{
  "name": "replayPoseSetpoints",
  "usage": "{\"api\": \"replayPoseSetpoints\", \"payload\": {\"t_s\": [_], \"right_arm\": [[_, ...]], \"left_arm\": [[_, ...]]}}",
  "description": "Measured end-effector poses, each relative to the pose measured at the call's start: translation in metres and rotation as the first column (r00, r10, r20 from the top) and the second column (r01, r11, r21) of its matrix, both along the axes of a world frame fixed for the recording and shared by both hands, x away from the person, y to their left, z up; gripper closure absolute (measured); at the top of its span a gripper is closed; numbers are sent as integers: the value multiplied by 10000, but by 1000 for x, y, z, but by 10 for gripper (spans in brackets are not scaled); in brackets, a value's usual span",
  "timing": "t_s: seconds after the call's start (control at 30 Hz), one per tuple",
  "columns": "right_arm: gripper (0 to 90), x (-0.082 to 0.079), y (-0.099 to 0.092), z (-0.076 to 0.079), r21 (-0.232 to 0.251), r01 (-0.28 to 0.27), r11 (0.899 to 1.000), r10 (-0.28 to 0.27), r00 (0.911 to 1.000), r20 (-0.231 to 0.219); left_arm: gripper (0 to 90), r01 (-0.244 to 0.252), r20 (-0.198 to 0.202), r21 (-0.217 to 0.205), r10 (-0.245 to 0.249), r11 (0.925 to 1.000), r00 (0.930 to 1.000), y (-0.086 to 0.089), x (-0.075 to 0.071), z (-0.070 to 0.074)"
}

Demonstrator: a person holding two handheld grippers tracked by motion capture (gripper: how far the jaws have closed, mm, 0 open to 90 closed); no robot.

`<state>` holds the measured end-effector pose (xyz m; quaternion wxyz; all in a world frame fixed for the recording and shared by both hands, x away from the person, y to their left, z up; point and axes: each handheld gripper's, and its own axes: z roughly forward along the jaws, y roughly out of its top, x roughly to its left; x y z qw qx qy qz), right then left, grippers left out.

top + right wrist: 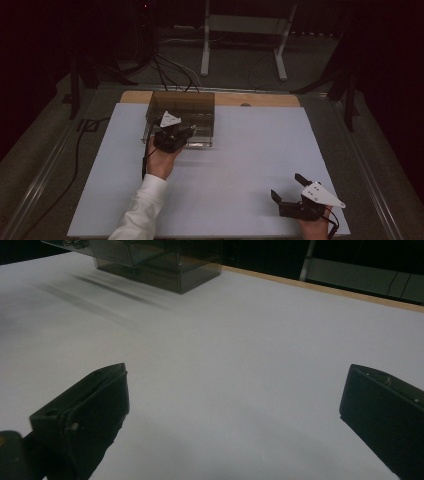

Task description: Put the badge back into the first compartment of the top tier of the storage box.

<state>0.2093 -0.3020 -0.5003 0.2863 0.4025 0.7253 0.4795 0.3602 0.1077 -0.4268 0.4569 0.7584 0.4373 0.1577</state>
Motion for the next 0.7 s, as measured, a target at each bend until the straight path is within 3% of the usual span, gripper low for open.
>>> {"api": "replayPoseSetpoints", "payload": {"t_s": [0.7], "right_arm": [[0,0,0,0,-16,4,10000,-4,10000,-2]], "left_arm": [[883,-254,37,0,254,9997,9997,9,1,0]]}}
